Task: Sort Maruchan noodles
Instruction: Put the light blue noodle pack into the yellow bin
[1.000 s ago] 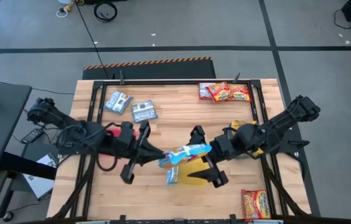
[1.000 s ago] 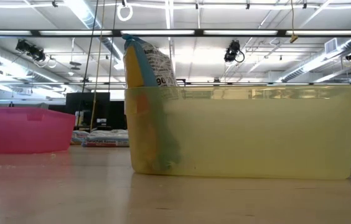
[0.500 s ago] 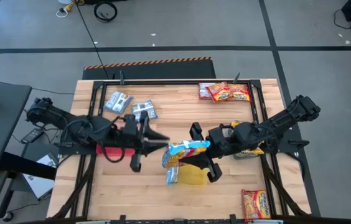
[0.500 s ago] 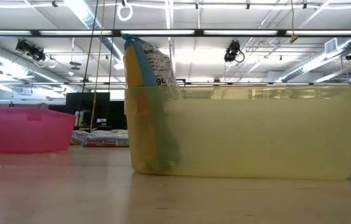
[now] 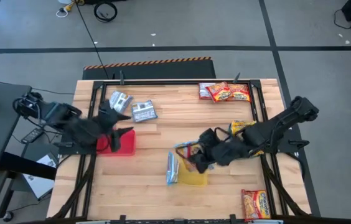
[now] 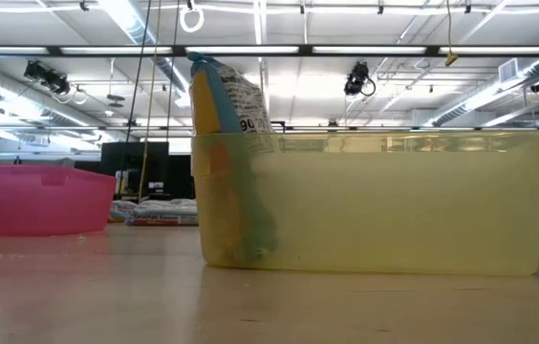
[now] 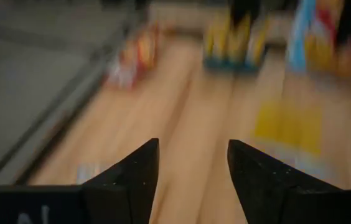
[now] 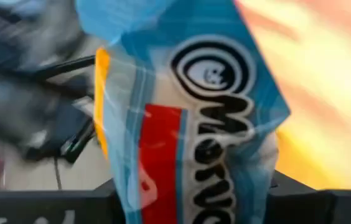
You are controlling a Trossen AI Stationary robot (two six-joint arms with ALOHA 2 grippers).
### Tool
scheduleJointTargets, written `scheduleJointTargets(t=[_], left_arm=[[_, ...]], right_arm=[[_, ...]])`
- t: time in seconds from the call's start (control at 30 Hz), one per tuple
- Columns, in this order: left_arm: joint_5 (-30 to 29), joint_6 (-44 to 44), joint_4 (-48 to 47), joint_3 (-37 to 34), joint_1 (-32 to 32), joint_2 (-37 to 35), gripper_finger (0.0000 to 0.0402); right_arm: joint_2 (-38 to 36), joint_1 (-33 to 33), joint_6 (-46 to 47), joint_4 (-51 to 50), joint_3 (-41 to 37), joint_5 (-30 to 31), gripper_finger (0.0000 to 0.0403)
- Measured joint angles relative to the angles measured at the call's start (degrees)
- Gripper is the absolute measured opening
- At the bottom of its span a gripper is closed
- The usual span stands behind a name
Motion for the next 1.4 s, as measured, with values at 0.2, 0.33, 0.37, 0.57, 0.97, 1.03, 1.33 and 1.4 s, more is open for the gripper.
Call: scheduleJointTargets(t=[0.2,0.33,0.37,0.57,0.97,1.03,1.33,1.4], left_arm=[[11.61,-6.15,-8.46,-10.72,-3.31,0.35,0.0181],[14.6,-5.82,1.17,-22.46,-6.68,0.27,0.0181],[14.84,-5.22,5.47,-25.57,-7.49,0.32,0.018],[15.38,1.95,32.63,-39.1,-11.42,2.43,0.018],[16.4,13.73,62.23,-41.18,-5.45,24.48,0.018],[16.84,15.35,66.88,-41.18,-4.85,27.56,0.018],[18.91,15.72,78.04,-41.16,-2.21,36.66,0.018],[19.99,15.89,80.47,-41.16,-1.75,37.88,0.018]], right_arm=[[10.66,0.13,30.14,-6.86,-0.3,-4.41,0.0138],[16.95,-1.5,38.99,0.21,-0.24,-8.12,0.0139],[18.13,-1.92,40.4,1.55,-0.28,-8.76,0.0139],[20.3,-2.85,49.39,1.6,-0.24,-9.44,0.0138],[21.37,-5.03,51.05,-1.86,0.06,-11.89,0.0138],[21.66,-5.42,50.18,-1.59,0.14,-12.11,0.0138],[24.08,-6.42,46.91,-1.17,0.1,-16.05,0.0138],[24.78,-6.63,46.99,-1.25,0.09,-17.29,0.0138]])
